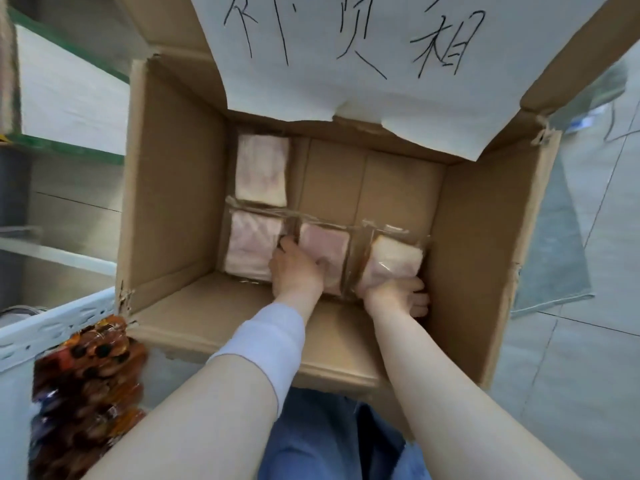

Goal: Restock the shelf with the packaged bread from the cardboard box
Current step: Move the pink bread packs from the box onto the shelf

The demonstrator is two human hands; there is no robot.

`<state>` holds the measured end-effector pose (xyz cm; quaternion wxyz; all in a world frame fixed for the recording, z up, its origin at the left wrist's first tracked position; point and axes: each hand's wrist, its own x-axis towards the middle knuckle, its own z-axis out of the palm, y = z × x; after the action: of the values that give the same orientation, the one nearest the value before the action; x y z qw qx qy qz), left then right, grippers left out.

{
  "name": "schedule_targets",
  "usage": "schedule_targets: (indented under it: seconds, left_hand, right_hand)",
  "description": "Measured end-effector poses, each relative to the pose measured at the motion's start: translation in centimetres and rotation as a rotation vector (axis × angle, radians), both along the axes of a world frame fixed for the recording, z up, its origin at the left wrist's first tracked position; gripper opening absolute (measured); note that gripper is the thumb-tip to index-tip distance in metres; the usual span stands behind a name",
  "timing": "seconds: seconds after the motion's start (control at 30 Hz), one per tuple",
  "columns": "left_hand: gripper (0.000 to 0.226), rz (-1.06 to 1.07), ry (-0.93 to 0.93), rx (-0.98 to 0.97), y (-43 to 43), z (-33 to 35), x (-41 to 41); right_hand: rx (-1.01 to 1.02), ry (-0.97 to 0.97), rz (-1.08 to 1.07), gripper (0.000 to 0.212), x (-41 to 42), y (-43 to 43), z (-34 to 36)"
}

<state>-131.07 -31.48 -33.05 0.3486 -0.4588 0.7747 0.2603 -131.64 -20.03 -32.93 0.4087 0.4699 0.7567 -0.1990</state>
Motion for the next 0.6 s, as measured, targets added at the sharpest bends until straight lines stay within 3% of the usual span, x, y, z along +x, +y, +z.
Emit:
schedule_targets:
  seconds: [0.1, 0.37, 0.6]
  left_hand:
    - [0.065, -0.054, -0.020, -0.014, -0.9, -0.1, -0.2]
    - [0.047, -0.133, 0.101, 0.105, -2.5, 1.2, -0.7]
    - [0.043, 0.230, 0.502, 0.163, -3.0, 7.9, 0.3]
  right_hand:
    - [-0.001, -0.006, 0.003, 0.045, -0.3, 0.9, 0.1]
    - [-0.088, -0.006, 0.295, 0.054, -0.5, 2.2, 3.9]
    - [-0.270, 0.308, 0.129, 0.040, -0.9, 3.8, 10.3]
